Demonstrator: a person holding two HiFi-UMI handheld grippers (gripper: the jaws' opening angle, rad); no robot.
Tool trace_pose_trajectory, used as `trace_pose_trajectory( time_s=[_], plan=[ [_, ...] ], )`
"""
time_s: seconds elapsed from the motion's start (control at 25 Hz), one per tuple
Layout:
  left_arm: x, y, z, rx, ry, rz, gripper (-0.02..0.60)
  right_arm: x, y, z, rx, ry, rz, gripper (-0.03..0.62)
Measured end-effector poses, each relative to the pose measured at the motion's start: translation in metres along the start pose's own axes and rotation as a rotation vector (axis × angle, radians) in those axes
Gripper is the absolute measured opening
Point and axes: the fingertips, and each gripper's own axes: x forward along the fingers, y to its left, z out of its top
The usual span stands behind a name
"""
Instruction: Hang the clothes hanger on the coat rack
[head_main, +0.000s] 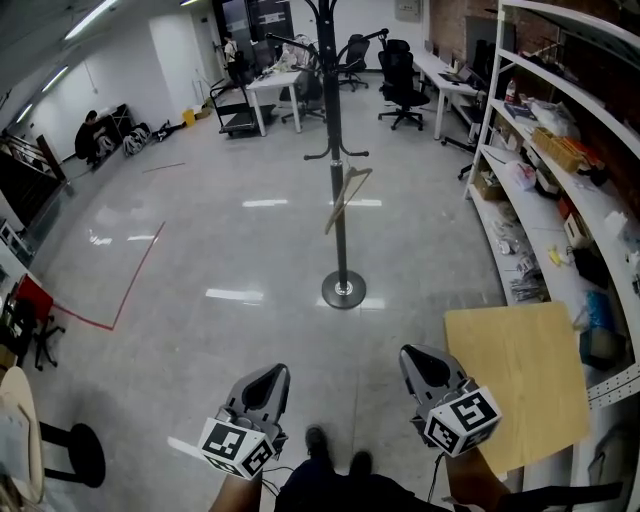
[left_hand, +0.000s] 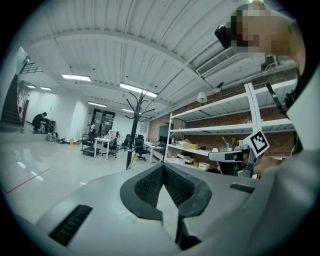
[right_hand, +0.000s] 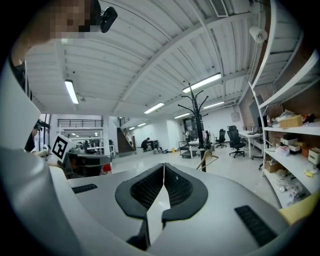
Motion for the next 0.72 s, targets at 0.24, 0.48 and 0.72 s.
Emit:
trace_pose_trajectory(
  time_s=[0.24,0.48,0.72],
  plan=[
    [-0.034,-0.011,0.008,0.017,-0.007,-0.009,0.000,-0.015,0.023,0.008,-0.017,-0.018,-0.014,0.008],
    [-0.077,-0.018,-0.001,0.024,-0.013,-0.029,0.000,-0.031,0.057,0.000,-0.049,-0.021,-0.031,0.008],
    [-0.156,-0.005,-0.023,-0.013,-0.002,-0.029,0.000,-0.053,0.124,-0.013,-0.048,-0.007,-0.059,0.008]
  ],
)
